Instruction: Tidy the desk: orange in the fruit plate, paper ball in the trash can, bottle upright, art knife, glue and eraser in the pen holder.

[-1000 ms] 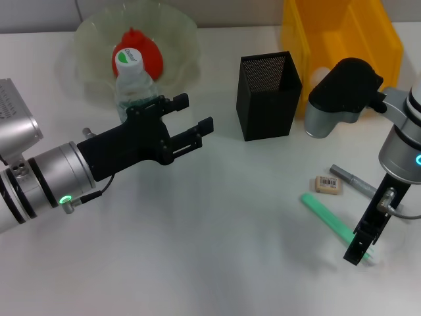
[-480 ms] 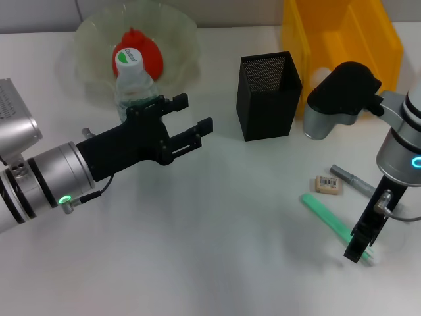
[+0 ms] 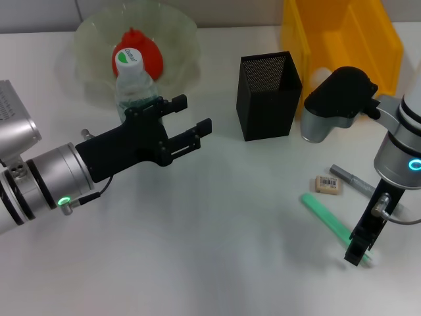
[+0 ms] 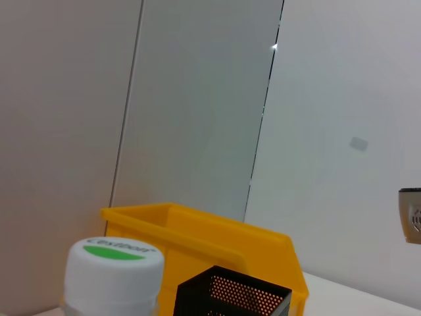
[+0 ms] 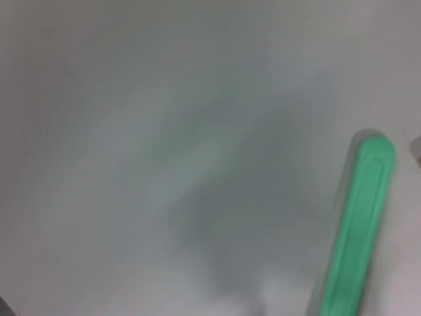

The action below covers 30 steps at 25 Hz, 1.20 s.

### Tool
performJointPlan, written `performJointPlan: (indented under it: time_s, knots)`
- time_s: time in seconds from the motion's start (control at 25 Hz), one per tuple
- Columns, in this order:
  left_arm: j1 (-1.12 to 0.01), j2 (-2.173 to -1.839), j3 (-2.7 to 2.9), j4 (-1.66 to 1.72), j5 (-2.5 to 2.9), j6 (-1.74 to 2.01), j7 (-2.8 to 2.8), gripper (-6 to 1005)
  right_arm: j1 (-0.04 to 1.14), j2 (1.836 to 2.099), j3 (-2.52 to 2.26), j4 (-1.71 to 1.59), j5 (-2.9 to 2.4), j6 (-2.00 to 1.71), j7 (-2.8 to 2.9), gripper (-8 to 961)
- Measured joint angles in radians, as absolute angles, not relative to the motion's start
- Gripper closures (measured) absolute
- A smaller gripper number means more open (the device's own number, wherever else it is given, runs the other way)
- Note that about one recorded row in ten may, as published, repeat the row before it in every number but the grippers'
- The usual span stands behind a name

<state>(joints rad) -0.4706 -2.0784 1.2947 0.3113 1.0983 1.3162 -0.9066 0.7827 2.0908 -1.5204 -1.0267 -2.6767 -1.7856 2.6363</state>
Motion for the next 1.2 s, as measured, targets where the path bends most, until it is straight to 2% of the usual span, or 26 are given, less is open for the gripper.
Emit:
performJointPlan:
  time_s: [0.56,0.76,1.2]
  knots:
    - [-0.468,-2.080,1.295,0.311,1.098,1.316,-0.907,302,0.792,2.091,-1.527,-1.011,-2.677,-1.778,2.651,482]
    - [-0.469,-2.080,1.295,0.311,1.098,1.316,-0.907,302,0.795,2.091,-1.553,-1.011,-2.677,-1.775,2.667,516]
    - [-0.467,-2.080,1.294,0.311,1.098,1.321,-0.907,302,0.799,2.091,-1.565,-1.011,-2.677,-1.768,2.692,519]
